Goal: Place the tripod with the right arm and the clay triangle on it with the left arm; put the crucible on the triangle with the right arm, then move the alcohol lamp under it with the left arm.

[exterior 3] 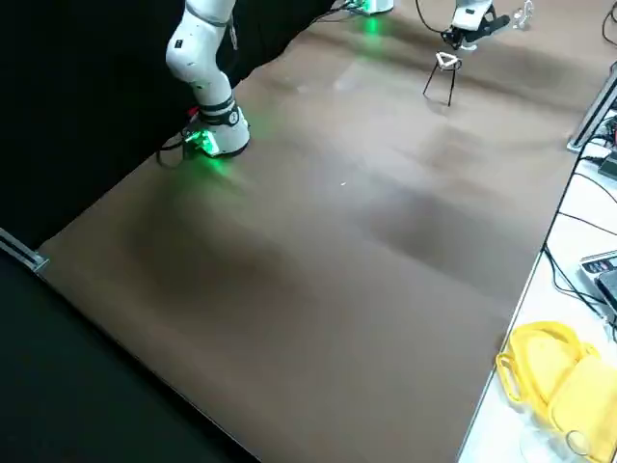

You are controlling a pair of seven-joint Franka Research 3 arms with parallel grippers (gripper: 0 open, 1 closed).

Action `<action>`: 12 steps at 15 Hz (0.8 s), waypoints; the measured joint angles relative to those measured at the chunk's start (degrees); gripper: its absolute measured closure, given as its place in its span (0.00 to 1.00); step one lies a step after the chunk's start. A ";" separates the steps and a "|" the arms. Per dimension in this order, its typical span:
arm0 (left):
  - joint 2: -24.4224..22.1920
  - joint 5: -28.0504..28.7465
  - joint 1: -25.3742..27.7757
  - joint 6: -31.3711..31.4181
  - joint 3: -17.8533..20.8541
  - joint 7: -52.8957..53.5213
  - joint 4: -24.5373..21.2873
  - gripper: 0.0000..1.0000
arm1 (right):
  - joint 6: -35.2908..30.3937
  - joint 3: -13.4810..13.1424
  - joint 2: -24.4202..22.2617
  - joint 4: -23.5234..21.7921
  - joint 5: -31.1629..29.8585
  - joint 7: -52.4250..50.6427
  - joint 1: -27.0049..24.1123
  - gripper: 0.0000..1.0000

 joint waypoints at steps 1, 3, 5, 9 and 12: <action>0.16 0.00 1.89 0.00 0.01 2.81 0.00 0.01 | 0.19 -0.02 0.58 0.01 1.15 0.09 0.50 0.94; 0.39 0.00 5.39 0.00 0.00 8.88 -0.01 0.01 | 0.35 -0.02 1.04 0.01 2.47 0.12 0.96 0.94; 0.59 0.00 8.75 0.00 0.02 16.04 -0.01 0.01 | 0.32 -0.02 1.10 0.01 3.87 0.10 1.13 0.94; 1.94 0.01 15.58 -0.02 0.03 30.31 -0.13 0.01 | -0.16 0.00 1.45 -0.13 6.30 -2.76 2.36 0.94; 5.85 0.00 19.99 2.36 -0.01 42.14 0.07 0.01 | -0.19 0.00 2.08 -1.59 7.21 -8.00 3.46 0.94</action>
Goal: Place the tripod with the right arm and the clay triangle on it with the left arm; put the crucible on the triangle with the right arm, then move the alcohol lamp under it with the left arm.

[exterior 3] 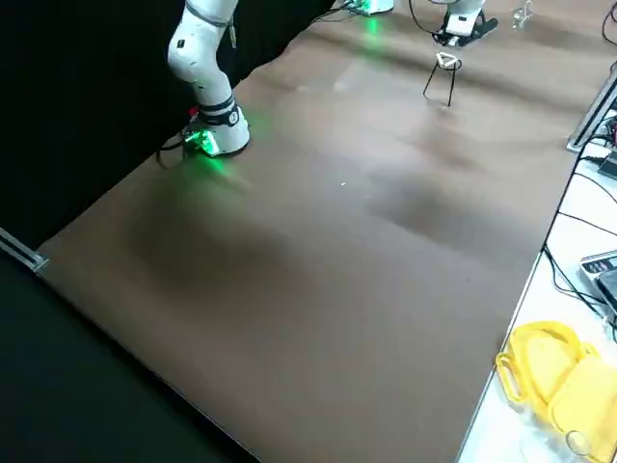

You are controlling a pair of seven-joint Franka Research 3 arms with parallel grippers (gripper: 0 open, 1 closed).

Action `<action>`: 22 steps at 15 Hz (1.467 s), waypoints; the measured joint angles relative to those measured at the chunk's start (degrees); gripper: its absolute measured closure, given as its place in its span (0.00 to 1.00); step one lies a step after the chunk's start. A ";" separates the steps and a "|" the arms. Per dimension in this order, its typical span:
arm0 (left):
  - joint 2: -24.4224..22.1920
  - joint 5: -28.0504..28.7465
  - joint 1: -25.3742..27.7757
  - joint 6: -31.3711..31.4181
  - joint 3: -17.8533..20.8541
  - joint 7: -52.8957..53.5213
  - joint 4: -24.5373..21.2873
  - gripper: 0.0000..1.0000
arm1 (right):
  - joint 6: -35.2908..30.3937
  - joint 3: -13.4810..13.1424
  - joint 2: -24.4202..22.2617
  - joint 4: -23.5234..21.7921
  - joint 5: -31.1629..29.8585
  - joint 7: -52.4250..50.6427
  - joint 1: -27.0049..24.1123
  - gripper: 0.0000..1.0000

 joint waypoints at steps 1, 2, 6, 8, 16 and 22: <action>0.78 0.00 0.85 1.01 0.00 2.22 0.10 0.01 | 0.00 0.00 0.25 -0.17 0.03 -0.83 0.21 0.94; 1.38 0.00 1.48 1.90 0.00 3.84 0.18 0.00 | 0.06 0.00 0.44 -0.27 0.05 -1.38 0.32 0.94; 1.91 0.00 2.25 2.97 0.01 8.10 1.52 0.00 | 0.23 -0.05 0.97 -0.68 0.09 -2.03 0.35 0.94; 1.91 0.00 3.00 3.80 0.02 9.53 2.08 0.00 | 0.23 -0.05 1.58 -0.74 0.09 -2.20 0.41 0.94; 2.43 -0.62 5.35 4.65 0.01 12.22 2.13 0.00 | 2.51 -0.05 3.07 -0.75 0.14 -2.37 1.40 0.94; 6.43 -8.22 5.91 8.51 0.03 26.75 2.13 0.00 | 2.75 -0.19 3.07 -0.70 0.18 -2.42 1.39 0.94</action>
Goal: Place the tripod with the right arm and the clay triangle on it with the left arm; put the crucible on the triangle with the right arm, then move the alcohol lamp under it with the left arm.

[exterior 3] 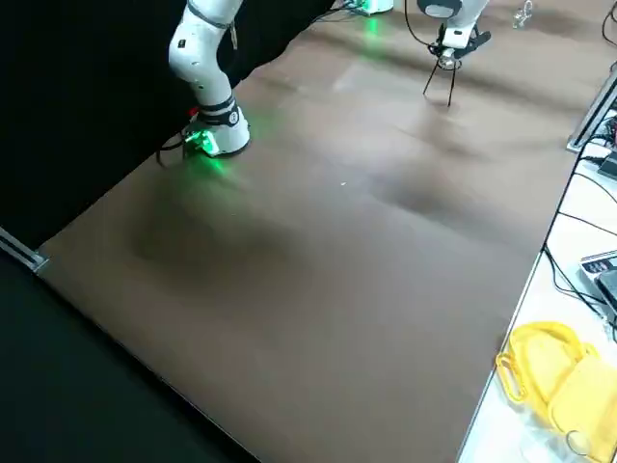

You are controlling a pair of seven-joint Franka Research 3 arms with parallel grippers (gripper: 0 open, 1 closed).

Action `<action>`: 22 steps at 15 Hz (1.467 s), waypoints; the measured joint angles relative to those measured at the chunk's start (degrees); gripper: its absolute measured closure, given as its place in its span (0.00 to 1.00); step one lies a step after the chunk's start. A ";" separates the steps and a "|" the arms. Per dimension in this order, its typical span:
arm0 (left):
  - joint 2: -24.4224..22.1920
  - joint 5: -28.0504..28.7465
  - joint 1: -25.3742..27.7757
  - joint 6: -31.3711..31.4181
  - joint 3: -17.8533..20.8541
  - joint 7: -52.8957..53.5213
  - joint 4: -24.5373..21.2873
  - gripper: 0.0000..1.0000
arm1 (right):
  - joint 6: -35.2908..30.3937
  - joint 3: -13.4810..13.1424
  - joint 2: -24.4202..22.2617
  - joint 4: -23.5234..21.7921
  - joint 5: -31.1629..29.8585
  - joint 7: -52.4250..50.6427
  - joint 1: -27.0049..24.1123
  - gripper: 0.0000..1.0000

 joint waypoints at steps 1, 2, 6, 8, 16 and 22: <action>0.72 -2.23 0.42 0.09 0.00 3.80 0.00 0.00 | 0.02 -0.08 0.00 0.00 0.00 0.00 -0.01 0.94; 1.49 -4.91 0.97 0.11 0.04 8.14 -0.02 0.00 | 0.04 -0.15 0.00 0.00 0.00 -0.01 -0.03 0.91; 4.51 -13.00 3.29 0.15 0.07 22.24 -0.03 0.00 | 0.08 -0.29 0.00 0.00 0.03 -1.00 -0.22 0.85; 6.01 -15.96 4.34 0.16 0.08 28.21 -0.04 0.00 | 0.08 -0.33 0.00 0.06 0.05 -1.31 -0.30 0.84; 10.75 -25.38 8.31 -5.99 0.12 56.06 -0.14 0.00 | -0.08 -0.37 -0.03 0.57 0.08 -1.66 -0.30 0.76; 13.89 -30.79 9.60 -10.68 1.00 71.44 -0.29 0.00 | -2.98 -0.91 -0.60 1.09 0.08 -1.75 -0.64 0.75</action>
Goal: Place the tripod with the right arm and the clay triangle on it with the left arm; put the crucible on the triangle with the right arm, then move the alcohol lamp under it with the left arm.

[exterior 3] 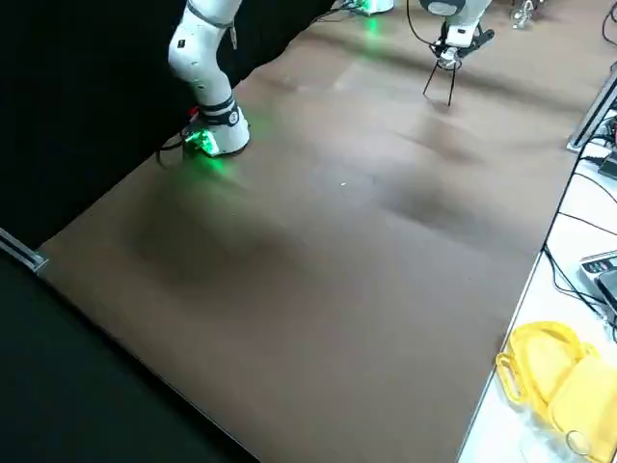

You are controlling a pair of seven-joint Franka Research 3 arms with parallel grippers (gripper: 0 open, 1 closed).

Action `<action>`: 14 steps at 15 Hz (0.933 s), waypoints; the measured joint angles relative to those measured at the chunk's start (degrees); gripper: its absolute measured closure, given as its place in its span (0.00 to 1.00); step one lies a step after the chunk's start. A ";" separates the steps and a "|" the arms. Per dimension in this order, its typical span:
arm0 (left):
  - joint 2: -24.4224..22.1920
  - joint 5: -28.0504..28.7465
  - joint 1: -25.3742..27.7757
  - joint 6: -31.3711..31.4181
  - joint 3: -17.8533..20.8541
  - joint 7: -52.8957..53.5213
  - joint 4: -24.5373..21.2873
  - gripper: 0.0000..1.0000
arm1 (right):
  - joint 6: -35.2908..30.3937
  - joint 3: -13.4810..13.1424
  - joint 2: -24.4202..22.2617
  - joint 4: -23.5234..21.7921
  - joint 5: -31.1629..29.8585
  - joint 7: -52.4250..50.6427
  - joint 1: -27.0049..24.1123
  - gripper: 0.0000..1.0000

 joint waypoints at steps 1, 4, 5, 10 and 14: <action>1.23 -1.41 -0.01 0.00 0.07 1.60 0.00 0.00 | -2.25 -0.24 -1.13 0.20 -0.01 -1.22 -1.25 0.75; 2.19 -4.77 -0.25 -0.01 0.05 2.37 0.01 0.00 | -7.44 -0.59 -3.92 0.51 -0.08 -5.21 -5.05 0.75; 2.26 -5.99 -0.40 -0.01 0.01 2.74 0.01 0.00 | -9.44 -0.69 -5.06 0.55 -0.30 -6.89 -7.00 0.75; 2.67 -7.74 -1.21 0.04 -0.07 3.62 0.00 0.00 | -16.76 -0.84 -10.21 0.59 -7.47 -11.88 -17.28 0.75; 4.10 -8.83 -1.51 0.11 -0.07 3.66 -0.03 0.00 | -22.14 -0.91 -14.81 0.64 -11.84 -17.97 -24.24 0.75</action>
